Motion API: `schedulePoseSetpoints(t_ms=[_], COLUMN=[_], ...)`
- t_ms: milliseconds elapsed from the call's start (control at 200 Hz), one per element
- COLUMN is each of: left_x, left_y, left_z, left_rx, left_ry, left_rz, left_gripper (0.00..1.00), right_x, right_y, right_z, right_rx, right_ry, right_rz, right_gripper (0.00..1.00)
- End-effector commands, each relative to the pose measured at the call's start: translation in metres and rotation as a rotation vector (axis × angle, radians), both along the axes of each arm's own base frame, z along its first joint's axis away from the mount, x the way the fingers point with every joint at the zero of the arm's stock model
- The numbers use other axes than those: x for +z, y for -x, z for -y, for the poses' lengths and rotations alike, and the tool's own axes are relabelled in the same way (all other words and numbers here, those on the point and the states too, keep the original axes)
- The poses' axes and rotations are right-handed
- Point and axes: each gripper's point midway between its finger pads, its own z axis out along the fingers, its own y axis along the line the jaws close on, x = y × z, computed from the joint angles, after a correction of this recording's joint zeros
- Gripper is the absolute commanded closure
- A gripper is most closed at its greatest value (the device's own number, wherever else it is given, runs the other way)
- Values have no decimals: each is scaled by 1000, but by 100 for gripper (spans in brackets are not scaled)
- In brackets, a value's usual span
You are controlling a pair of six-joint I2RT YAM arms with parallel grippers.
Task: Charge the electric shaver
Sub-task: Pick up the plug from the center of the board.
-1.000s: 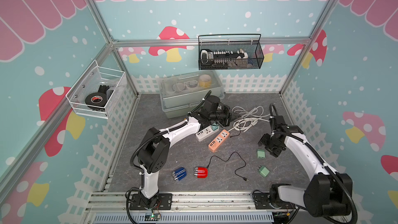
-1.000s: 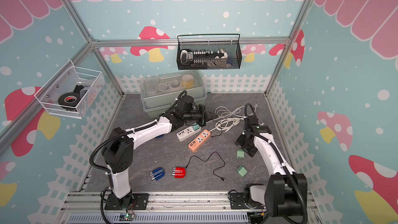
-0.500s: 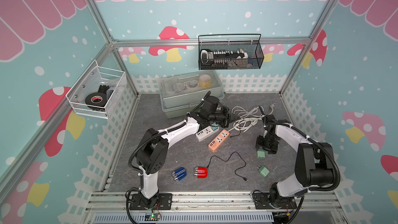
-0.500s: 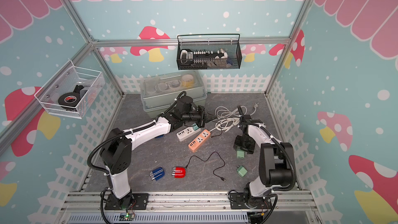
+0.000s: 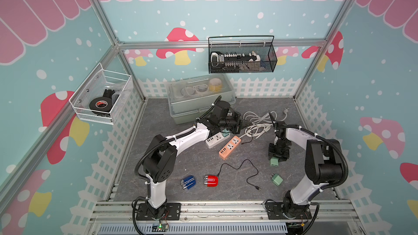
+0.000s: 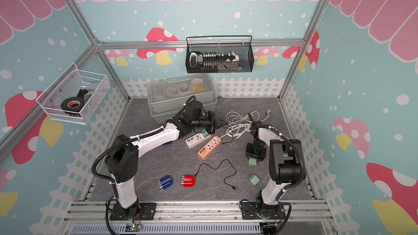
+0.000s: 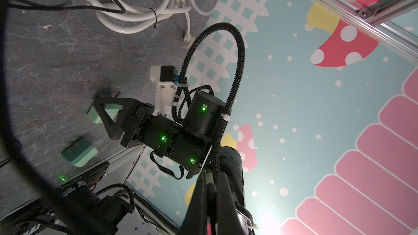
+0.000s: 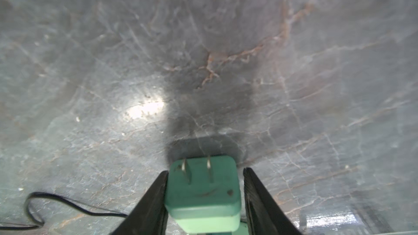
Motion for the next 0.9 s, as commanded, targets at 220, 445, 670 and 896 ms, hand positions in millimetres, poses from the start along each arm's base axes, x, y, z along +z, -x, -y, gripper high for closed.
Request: schedulePoseSetpoints(t_ms=[220,445,670,896], left_x=[14,12,21,56], left_y=[0,-1,-5,-14], left_z=[-4,-4,-5,-1], left_rx=[3,5,19,27], left_ry=[23,21,39,146], left_rz=[23,19,43,145], left_gripper=[100,100,100,100], right_x=[-5,-5,39,166], right_y=[18,20,-6,-62], right_z=[-6,-6,-12,-21], right_rx=[-31,-51,-152,-418], right_ry=[-37,-35,-70,-237], right_rz=[-51,-51,133,633], right_gripper=[52,62,85,93])
